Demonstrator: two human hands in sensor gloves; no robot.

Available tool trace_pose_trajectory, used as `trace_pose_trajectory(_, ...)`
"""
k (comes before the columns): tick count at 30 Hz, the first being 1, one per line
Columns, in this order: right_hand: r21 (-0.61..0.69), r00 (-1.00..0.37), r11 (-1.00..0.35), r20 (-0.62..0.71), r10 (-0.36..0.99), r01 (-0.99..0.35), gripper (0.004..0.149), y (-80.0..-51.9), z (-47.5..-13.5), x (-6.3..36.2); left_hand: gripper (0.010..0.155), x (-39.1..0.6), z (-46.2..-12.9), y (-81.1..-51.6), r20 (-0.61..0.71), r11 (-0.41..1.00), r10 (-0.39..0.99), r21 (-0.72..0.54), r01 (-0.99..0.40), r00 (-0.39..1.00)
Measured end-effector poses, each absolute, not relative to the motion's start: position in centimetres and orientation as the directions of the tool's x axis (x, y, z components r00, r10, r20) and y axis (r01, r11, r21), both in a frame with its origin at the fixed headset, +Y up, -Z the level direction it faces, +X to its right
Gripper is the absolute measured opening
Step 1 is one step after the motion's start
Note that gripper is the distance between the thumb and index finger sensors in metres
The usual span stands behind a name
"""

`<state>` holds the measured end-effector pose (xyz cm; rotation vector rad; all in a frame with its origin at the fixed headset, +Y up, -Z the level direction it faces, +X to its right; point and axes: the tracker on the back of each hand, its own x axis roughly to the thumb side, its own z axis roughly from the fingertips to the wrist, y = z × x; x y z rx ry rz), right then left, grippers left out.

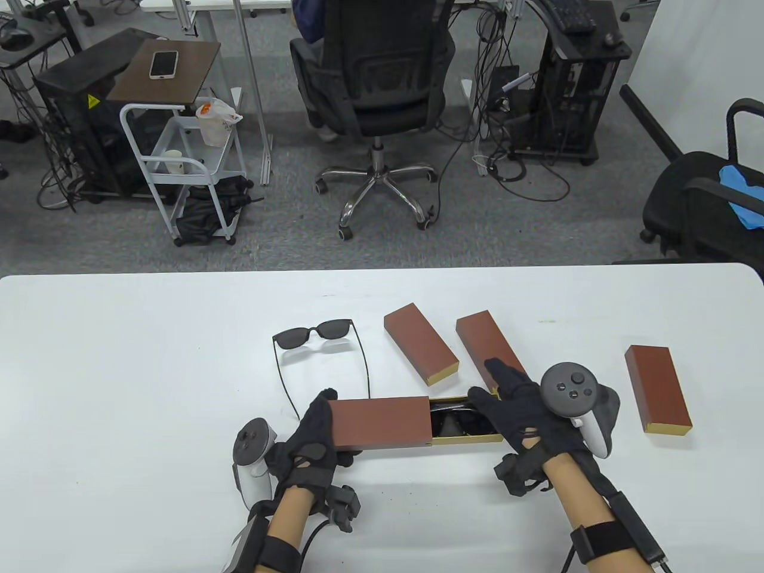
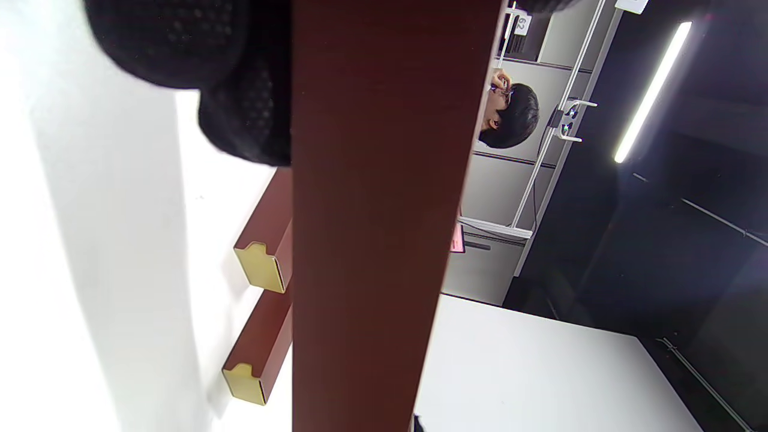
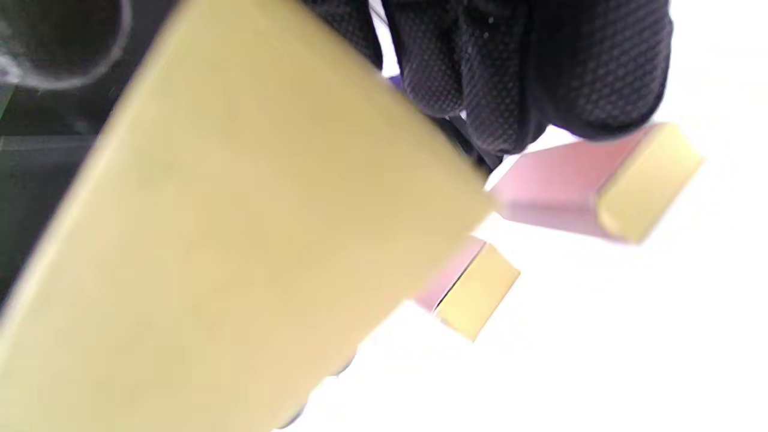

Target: Slide to open storage boxes and store sunglasses

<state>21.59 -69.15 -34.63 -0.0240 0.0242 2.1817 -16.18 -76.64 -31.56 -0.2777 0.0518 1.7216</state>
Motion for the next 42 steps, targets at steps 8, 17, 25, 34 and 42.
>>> trace_pose_trajectory(8,-0.087,-0.188,-0.194,-0.073,0.979,-0.977,0.055,-73.1,-33.9,22.0,0.076,-16.0,-31.5,-76.8,-0.208,-0.167,0.968,-0.124,-0.978,-0.139)
trace_pose_trajectory(17,-0.138,-0.259,-0.262,-0.038,0.965,-0.955,0.047,-73.4,-33.4,22.7,0.076,-15.8,-31.6,-76.9,-0.202,-0.142,0.973,-0.133,-0.981,-0.113)
trace_pose_trajectory(25,-0.033,-0.181,-0.180,0.029,0.983,-0.983,0.064,-73.9,-32.9,21.9,0.076,-15.9,-31.6,-76.9,-0.206,-0.154,0.970,-0.119,-0.981,-0.127)
trace_pose_trajectory(34,0.221,-0.023,-0.034,0.055,0.998,-0.975,0.089,-74.5,-32.6,19.5,0.076,-14.1,-31.3,-76.9,-0.274,-0.182,0.954,-0.189,-0.965,-0.126)
trace_pose_trajectory(42,0.334,-0.029,-0.043,0.049,0.998,-0.942,0.091,-74.7,-32.2,17.8,0.077,-12.8,-31.0,-76.7,-0.304,-0.178,0.948,-0.248,-0.952,-0.098)
